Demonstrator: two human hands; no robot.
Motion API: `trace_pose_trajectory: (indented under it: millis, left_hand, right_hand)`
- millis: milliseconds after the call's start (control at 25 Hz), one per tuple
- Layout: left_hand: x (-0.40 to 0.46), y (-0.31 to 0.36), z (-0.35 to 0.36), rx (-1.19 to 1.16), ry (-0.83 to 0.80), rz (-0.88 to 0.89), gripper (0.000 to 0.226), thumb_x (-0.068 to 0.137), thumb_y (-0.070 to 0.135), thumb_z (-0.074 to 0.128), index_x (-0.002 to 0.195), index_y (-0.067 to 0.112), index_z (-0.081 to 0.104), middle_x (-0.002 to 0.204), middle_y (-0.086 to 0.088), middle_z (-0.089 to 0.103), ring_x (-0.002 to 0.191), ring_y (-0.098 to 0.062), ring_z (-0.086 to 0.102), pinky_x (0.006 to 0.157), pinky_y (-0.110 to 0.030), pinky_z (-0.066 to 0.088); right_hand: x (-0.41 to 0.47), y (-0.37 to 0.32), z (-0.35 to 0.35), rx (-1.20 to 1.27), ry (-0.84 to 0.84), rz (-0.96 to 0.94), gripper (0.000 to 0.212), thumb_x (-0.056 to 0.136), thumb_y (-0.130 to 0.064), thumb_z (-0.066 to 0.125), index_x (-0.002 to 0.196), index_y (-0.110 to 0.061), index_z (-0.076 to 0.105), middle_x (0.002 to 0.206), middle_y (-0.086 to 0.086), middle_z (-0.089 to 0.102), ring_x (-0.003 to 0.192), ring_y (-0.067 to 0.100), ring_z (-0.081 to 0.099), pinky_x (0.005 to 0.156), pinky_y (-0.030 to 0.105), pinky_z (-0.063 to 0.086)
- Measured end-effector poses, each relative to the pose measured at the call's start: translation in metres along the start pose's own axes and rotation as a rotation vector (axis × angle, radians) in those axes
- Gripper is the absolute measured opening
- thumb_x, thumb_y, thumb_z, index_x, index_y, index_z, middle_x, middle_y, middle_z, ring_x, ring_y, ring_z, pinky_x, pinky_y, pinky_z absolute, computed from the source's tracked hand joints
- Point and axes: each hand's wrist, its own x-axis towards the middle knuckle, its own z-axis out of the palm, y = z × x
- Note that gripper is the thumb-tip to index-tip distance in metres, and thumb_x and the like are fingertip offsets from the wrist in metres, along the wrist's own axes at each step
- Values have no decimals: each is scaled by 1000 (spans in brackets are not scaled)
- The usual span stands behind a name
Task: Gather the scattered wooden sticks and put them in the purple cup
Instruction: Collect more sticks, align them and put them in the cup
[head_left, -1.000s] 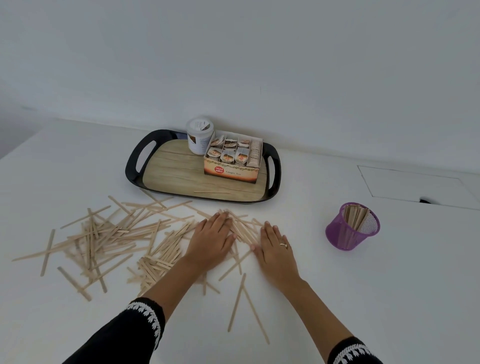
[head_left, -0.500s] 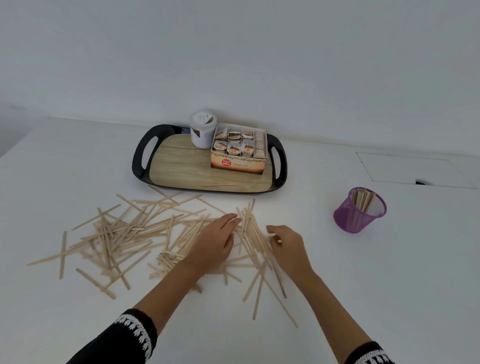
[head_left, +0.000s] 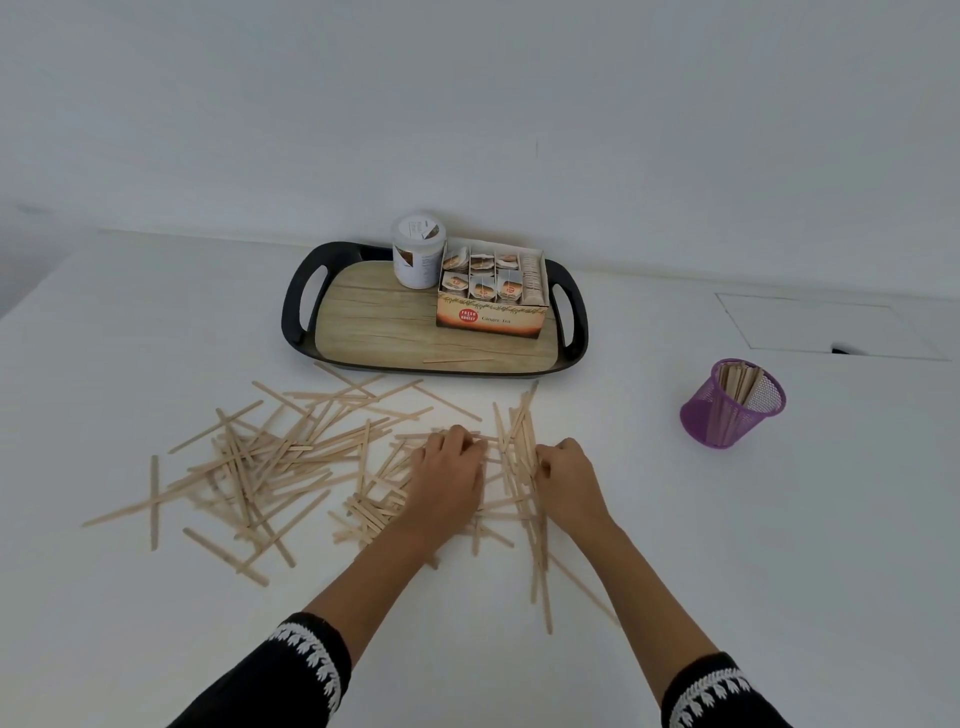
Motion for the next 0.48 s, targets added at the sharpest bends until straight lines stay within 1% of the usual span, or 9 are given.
trace_pose_trajectory:
  millis: [40,120,200,240,280,320,400,440,480]
  left_hand:
    - [2,1,0,-39,-1,29,32,95,18,45,124,15,58,120,-5,50,109,-24,45,89,-37,35]
    - [6,4,-4,-138,-6,112,32,94,10,48,124,10,60,115,-8,54,104,-25,51,88,-38,41]
    - [7,4,-10,-229,28,206,33,89,-1,52,121,3,62,108,-14,58,92,-27,59,80,-39,49]
    - [5,3,-12,-249,67,231,34,85,-5,55,118,1,63,107,-16,60,88,-27,61,77,-39,52]
    - [3,0,-13,-237,104,223,35,83,-6,56,117,2,64,108,-15,60,89,-27,62,77,-39,52]
    - [0,-3,-14,-201,129,180,36,83,-3,57,118,5,64,113,-13,60,96,-26,61,82,-40,50]
    - [-9,-11,-13,-96,128,40,38,88,10,55,126,11,58,129,-9,55,119,-26,52,97,-43,40]
    - [-13,-14,-12,-44,90,-31,41,91,19,50,132,13,52,140,-9,48,131,-26,42,104,-43,34]
    - [-16,-17,-10,-5,43,-93,45,95,27,44,138,13,44,149,-9,38,139,-26,30,110,-44,26]
  right_hand:
    - [1,-2,0,1,-14,5,32,88,2,42,59,-12,37,83,8,41,62,15,38,53,19,31]
    - [5,-2,-2,15,-27,13,24,86,3,43,65,-3,52,83,10,46,70,20,46,58,23,33]
    - [8,2,-4,75,22,29,20,87,-1,46,85,3,65,89,12,52,83,23,52,68,23,36]
    - [8,3,-5,103,49,39,21,89,-7,50,97,2,66,95,11,54,90,23,53,74,23,37]
    - [8,2,-4,114,63,54,26,89,-16,54,107,1,64,102,10,53,97,22,51,80,24,37]
    - [8,-1,-2,98,63,68,34,89,-26,58,111,0,62,109,9,50,103,23,48,84,26,37]
    - [10,-8,5,-23,34,77,47,84,-46,62,102,-3,60,112,7,44,107,26,41,84,29,37]
    - [10,-13,8,-104,21,69,51,82,-51,62,100,-3,58,112,7,41,107,26,39,85,31,39]
    - [11,-19,10,-174,10,51,53,84,-52,61,101,-3,57,114,8,40,108,27,38,88,33,42]
